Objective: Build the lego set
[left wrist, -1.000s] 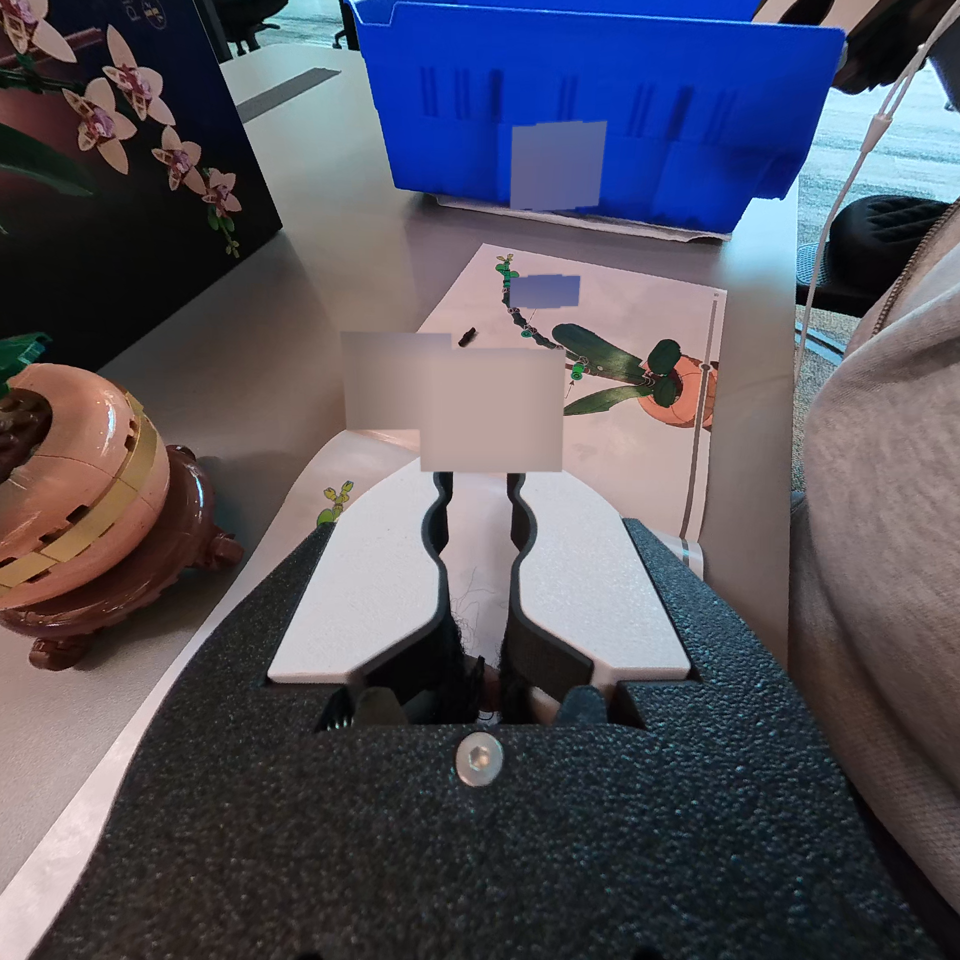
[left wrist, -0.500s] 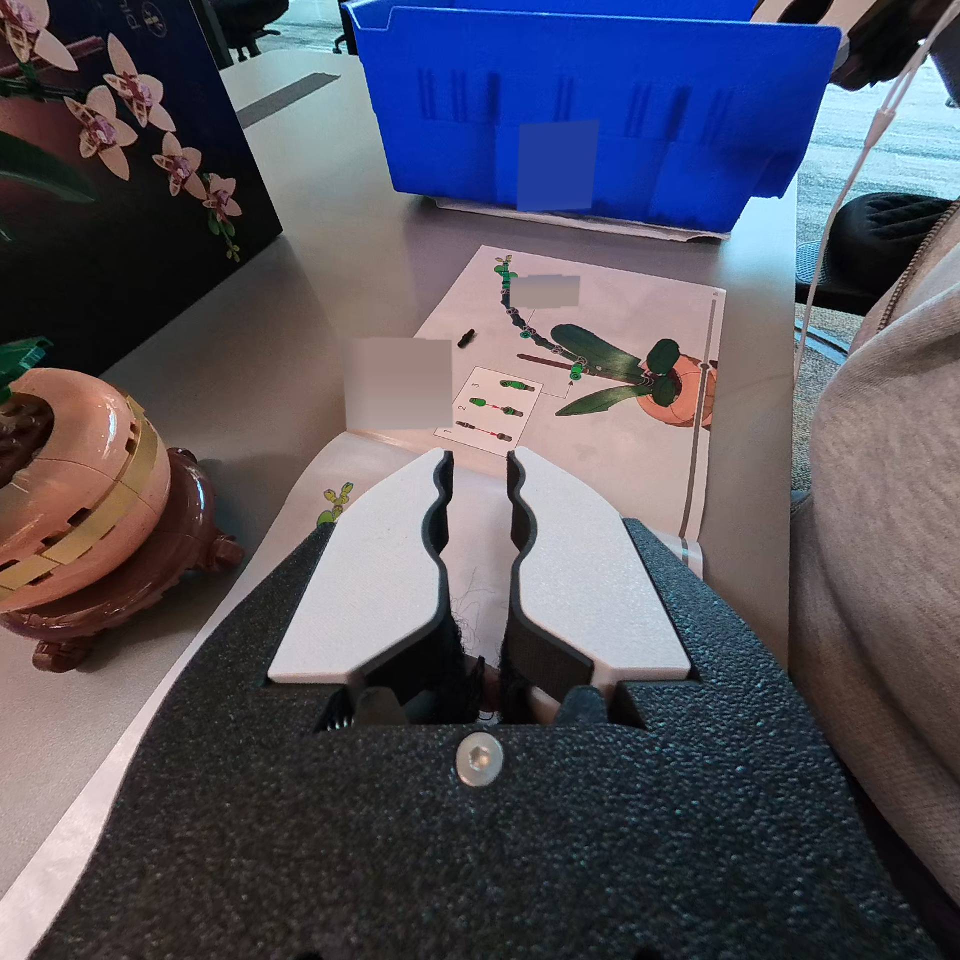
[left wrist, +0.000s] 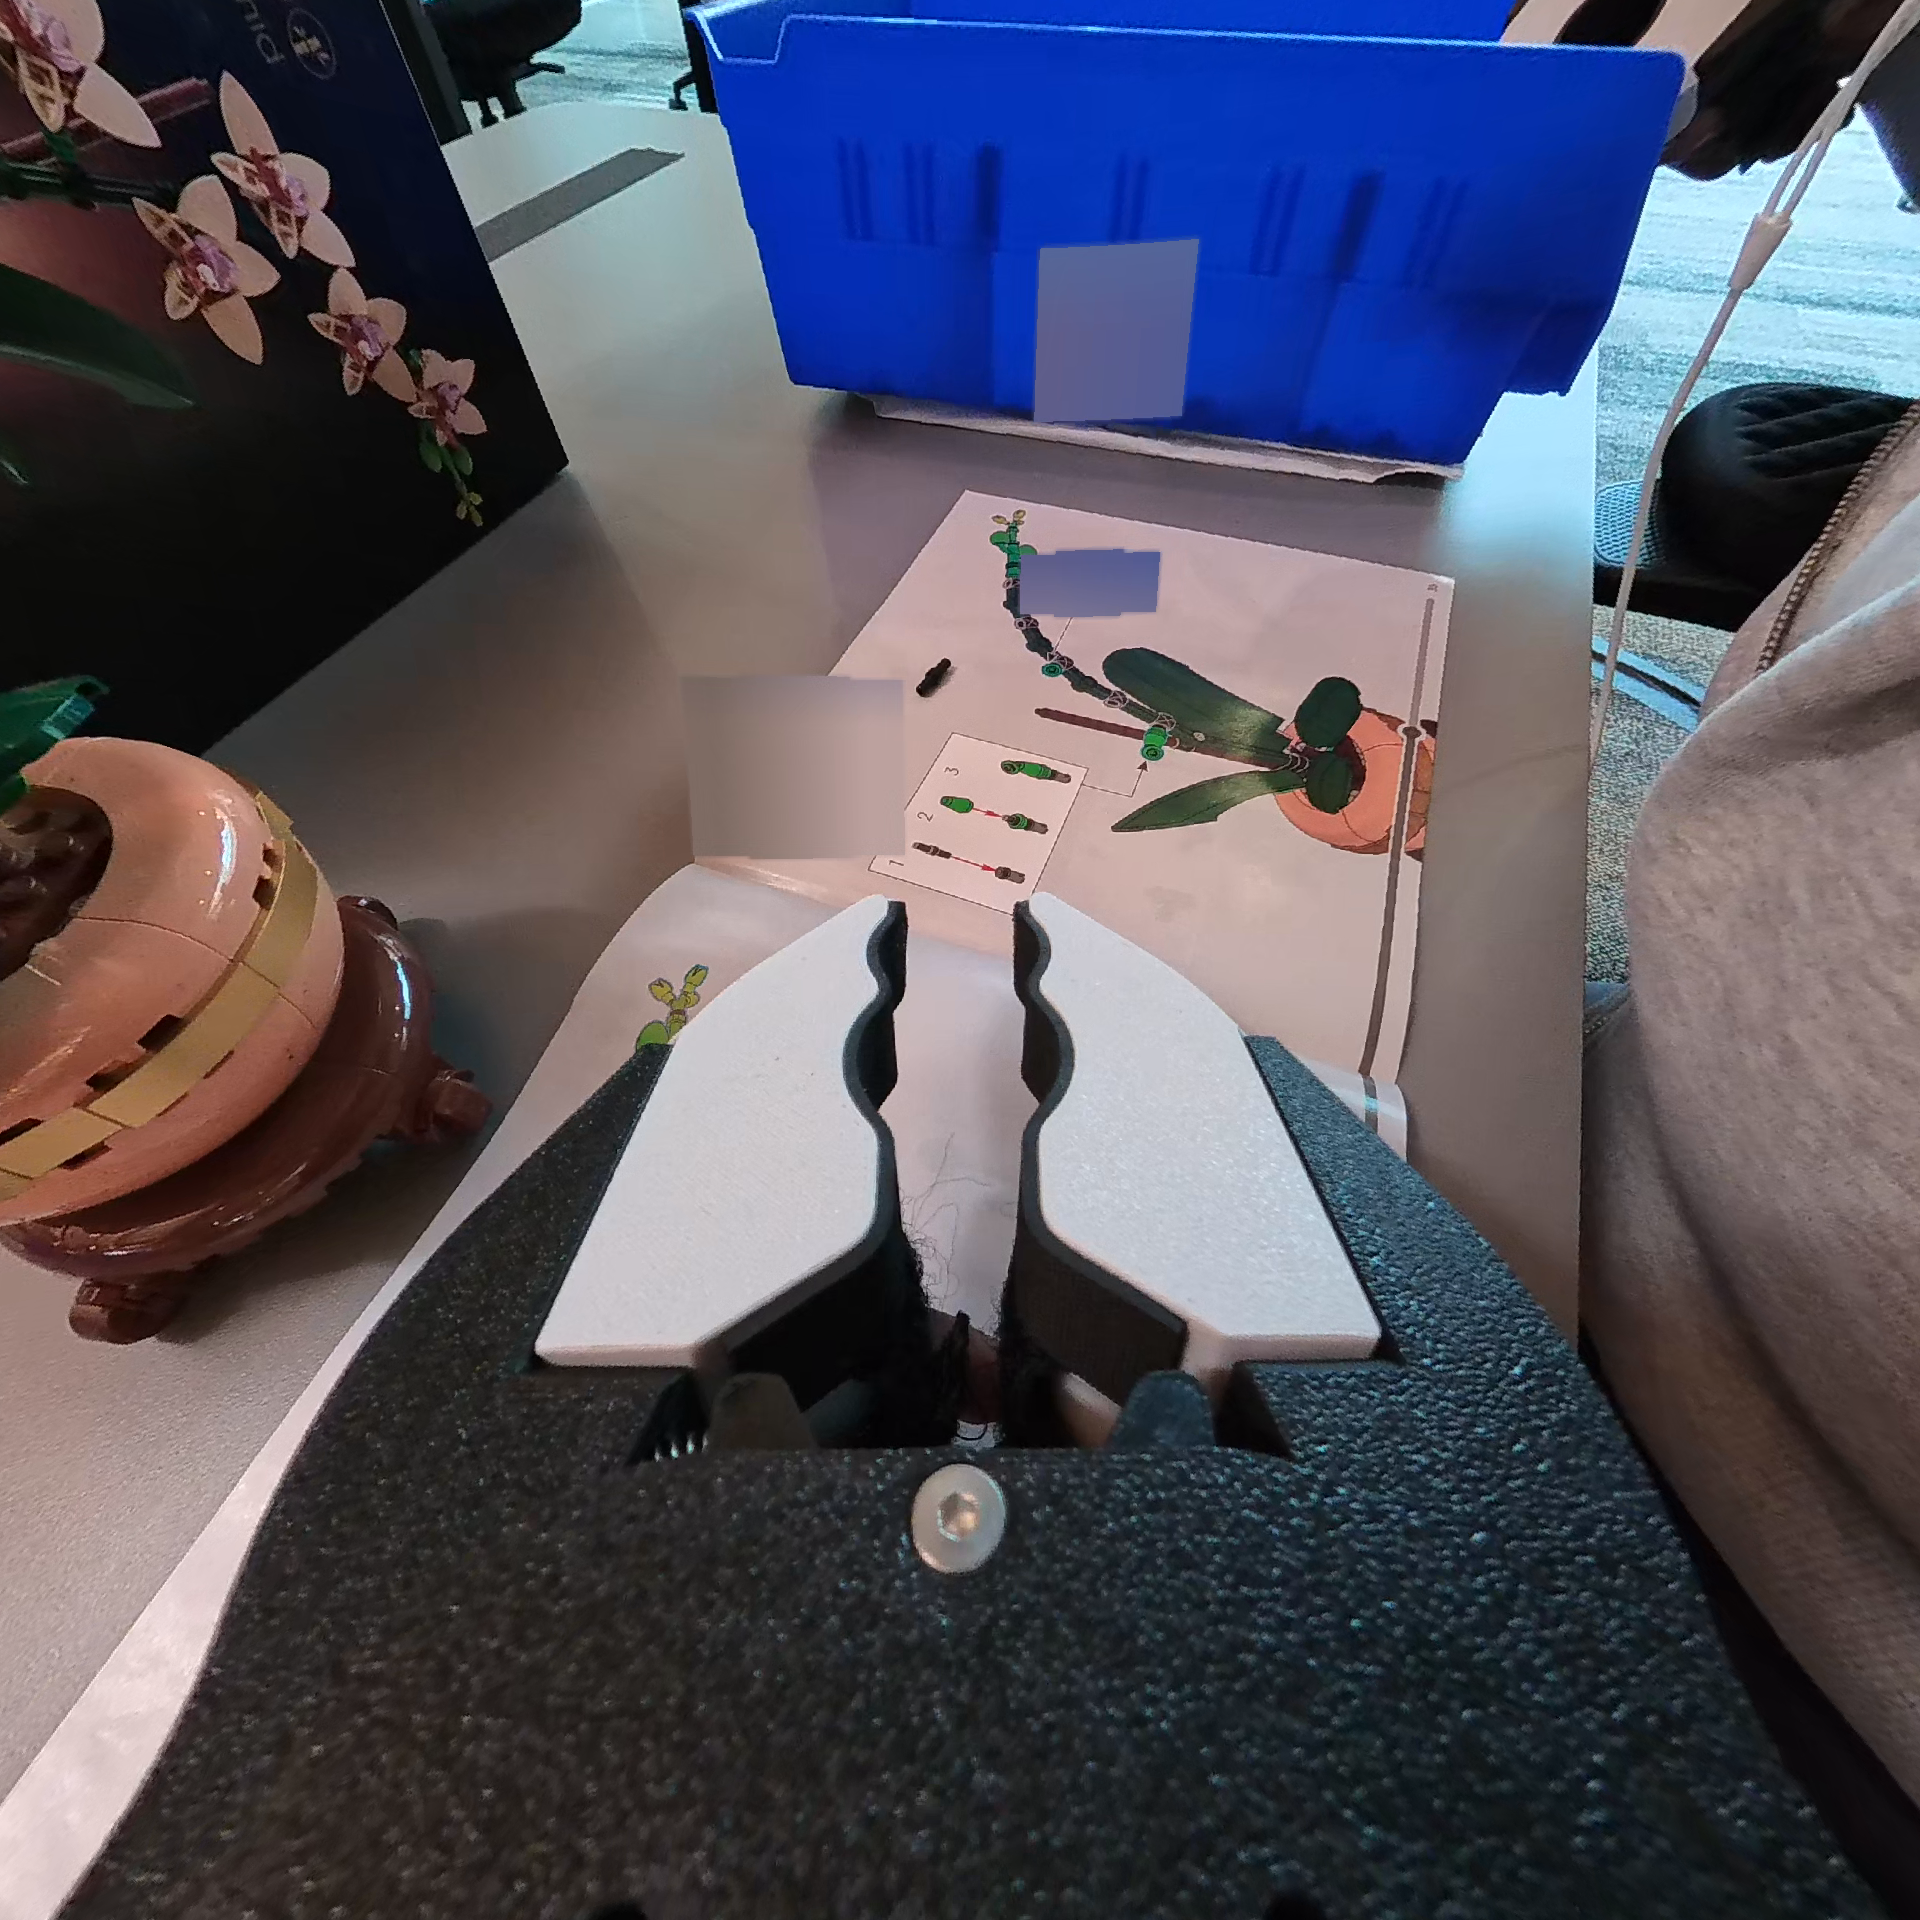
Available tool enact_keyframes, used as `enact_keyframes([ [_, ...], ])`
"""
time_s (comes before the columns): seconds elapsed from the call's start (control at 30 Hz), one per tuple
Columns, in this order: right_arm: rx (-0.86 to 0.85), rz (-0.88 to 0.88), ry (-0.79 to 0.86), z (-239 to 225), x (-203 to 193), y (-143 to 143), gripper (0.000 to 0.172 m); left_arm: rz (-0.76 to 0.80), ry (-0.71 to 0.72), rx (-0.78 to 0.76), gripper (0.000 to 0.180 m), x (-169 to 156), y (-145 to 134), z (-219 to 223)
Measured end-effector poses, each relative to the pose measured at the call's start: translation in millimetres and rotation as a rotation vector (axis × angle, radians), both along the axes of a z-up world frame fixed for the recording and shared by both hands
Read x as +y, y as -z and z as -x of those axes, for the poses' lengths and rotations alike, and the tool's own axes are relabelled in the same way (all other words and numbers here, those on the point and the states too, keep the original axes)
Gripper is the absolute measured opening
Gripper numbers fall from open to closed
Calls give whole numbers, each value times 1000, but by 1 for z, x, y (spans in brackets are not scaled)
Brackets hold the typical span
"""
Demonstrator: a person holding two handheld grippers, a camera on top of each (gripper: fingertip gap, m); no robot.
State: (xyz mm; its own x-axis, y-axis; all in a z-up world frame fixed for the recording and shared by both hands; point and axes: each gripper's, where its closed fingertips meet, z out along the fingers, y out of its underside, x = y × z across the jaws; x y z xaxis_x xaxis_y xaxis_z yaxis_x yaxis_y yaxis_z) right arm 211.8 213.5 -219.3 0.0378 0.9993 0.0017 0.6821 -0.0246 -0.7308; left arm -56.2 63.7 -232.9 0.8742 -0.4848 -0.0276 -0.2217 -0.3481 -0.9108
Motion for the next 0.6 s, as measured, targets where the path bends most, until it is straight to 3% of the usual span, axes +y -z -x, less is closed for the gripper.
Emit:
enact_keyframes([
  [0.47, -11, 4, -3, 0, 0, 1, 15, -2, 0, -2, 19, 0, 0, 0],
  [0.6, -81, -22, -29, -6, 2, 2, 15, -5, -2, -5, 19, 0, -1, 1],
])
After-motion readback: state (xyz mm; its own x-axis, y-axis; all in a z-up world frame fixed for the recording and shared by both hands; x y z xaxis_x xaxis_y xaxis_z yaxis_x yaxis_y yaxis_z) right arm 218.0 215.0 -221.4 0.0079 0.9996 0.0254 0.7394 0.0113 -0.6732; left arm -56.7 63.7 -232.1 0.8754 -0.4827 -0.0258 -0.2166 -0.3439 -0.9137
